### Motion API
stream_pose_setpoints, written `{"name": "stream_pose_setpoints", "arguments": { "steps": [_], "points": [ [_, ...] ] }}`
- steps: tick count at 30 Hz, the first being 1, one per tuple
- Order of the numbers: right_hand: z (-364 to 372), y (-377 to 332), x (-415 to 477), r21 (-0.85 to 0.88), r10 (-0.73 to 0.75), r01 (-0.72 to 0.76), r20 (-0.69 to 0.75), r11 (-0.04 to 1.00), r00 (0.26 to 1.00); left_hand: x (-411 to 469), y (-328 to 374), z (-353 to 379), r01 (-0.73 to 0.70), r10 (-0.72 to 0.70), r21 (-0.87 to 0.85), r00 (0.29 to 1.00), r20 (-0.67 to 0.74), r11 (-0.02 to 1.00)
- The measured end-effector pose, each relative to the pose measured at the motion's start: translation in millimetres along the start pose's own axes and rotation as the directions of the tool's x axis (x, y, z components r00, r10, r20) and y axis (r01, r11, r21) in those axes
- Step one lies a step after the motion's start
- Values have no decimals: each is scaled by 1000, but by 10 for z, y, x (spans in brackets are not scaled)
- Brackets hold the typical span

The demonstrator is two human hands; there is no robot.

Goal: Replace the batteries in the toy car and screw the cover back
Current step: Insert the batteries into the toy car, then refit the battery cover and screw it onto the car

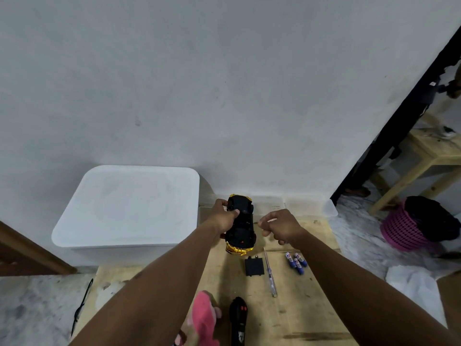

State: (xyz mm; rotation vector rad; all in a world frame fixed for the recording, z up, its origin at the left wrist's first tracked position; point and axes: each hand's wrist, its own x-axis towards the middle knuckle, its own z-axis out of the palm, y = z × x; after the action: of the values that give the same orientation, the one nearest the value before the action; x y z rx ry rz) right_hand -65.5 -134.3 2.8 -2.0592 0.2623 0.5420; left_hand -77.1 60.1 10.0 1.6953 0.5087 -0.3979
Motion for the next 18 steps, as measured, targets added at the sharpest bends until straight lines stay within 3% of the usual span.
{"name": "stream_pose_setpoints", "arguments": {
  "steps": [6, 18],
  "points": [
    [69, 292, 58, -117, 8, -9, -14, 993, 1000, 50, -318, 119, 72, -73, 168, 997, -1, 983],
    [212, 500, 229, -342, -7, 21, 40, 940, 999, 201, -629, 200, 172, -180, 221, 983, 20, 960]
  ]
}}
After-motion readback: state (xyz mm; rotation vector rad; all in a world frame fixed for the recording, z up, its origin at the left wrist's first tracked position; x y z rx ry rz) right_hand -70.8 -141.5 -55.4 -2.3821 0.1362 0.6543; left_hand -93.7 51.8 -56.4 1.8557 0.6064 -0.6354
